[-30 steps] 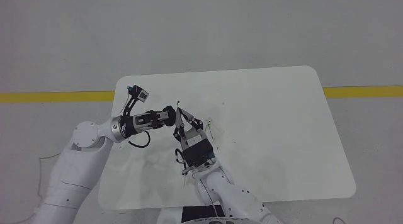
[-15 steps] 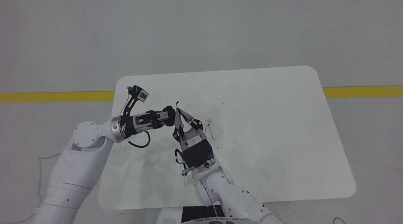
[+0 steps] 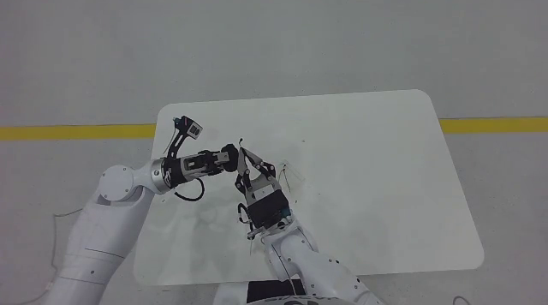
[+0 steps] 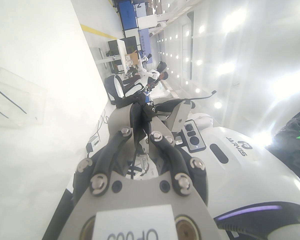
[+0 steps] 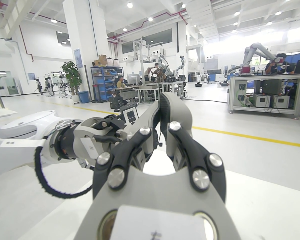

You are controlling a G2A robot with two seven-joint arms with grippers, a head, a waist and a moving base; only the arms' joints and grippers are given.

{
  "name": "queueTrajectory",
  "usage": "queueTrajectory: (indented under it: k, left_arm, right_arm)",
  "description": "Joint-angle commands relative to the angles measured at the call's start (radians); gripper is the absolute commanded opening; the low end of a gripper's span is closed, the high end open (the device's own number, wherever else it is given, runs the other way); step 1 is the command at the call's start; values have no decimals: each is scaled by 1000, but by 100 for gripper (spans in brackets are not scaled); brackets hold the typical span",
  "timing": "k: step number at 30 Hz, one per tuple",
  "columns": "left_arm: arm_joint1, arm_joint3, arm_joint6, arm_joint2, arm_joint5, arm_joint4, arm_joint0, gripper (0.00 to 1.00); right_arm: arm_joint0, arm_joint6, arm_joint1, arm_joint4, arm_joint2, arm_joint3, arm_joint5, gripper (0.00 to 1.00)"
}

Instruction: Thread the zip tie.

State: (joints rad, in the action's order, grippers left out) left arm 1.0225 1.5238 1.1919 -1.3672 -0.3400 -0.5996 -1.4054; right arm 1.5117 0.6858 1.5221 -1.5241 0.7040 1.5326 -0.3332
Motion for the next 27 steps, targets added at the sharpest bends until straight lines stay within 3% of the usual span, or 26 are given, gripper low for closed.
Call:
queueTrajectory:
  k: [1, 27]
  left_arm:
    - [0, 0, 0, 0, 0, 0, 0, 0]
    - [0, 0, 0, 0, 0, 0, 0, 0]
  right_arm:
    - [0, -2, 0, -1, 0, -2, 0, 0]
    - [-6, -12, 1, 5, -4, -13, 2, 0]
